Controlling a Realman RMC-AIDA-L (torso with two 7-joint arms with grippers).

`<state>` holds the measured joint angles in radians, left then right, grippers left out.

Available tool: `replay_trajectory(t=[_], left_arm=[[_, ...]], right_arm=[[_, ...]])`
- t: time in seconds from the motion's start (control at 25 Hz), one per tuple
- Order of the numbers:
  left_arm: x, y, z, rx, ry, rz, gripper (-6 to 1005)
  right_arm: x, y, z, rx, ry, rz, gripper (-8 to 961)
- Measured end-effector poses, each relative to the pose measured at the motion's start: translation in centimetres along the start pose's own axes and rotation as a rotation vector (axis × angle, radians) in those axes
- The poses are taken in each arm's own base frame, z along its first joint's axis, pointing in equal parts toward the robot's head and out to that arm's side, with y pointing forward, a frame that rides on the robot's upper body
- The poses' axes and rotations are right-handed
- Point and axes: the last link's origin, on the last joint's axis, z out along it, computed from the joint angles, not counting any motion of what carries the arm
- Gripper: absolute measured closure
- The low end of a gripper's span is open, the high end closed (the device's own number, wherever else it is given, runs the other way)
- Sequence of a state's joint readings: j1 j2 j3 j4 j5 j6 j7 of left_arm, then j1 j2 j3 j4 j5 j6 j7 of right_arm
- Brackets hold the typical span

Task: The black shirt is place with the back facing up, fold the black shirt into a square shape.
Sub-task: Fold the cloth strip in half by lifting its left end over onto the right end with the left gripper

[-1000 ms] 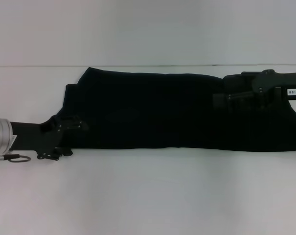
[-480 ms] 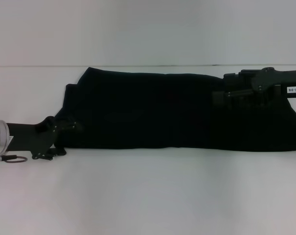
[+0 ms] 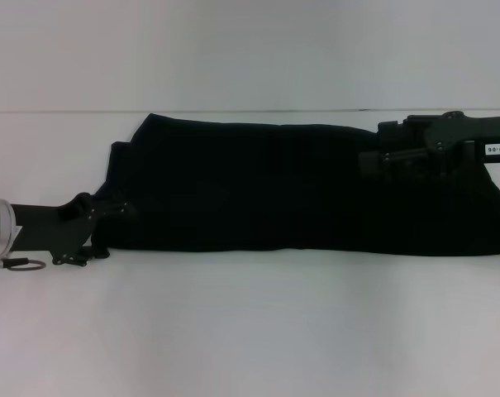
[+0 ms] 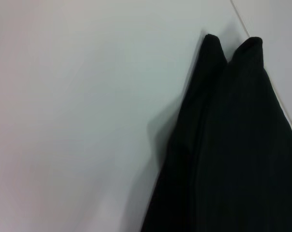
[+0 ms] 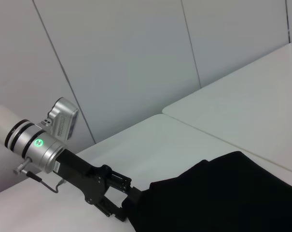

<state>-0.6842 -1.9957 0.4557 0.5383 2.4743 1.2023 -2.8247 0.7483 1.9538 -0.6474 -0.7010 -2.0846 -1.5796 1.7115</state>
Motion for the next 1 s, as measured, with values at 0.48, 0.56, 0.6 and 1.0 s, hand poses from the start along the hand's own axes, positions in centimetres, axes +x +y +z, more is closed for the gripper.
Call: replay_trajectory(t=[0.48,0.56,0.6,1.0], left_arm=[[0.4,0.1,0.0,0.010,0.018,0.018,79],[0.3,0.1,-0.1,0.008,0.010,0.018,79],[0.2,0.1,-0.1,0.005,0.003,0.016,79],[-1.2,-0.4,0.0,-0.065,-0.047,-0.092,80]], right_arm=[[-0.3,0.0,-0.1,0.002,-0.005,-0.008,22],[-0.3,0.0,0.0,0.001,-0.004,-0.008,22],[-0.3,0.0,0.0,0.001,-0.003,-0.009,22],[-0.3,0.0,0.0,0.003,-0.004,-0.007,22]])
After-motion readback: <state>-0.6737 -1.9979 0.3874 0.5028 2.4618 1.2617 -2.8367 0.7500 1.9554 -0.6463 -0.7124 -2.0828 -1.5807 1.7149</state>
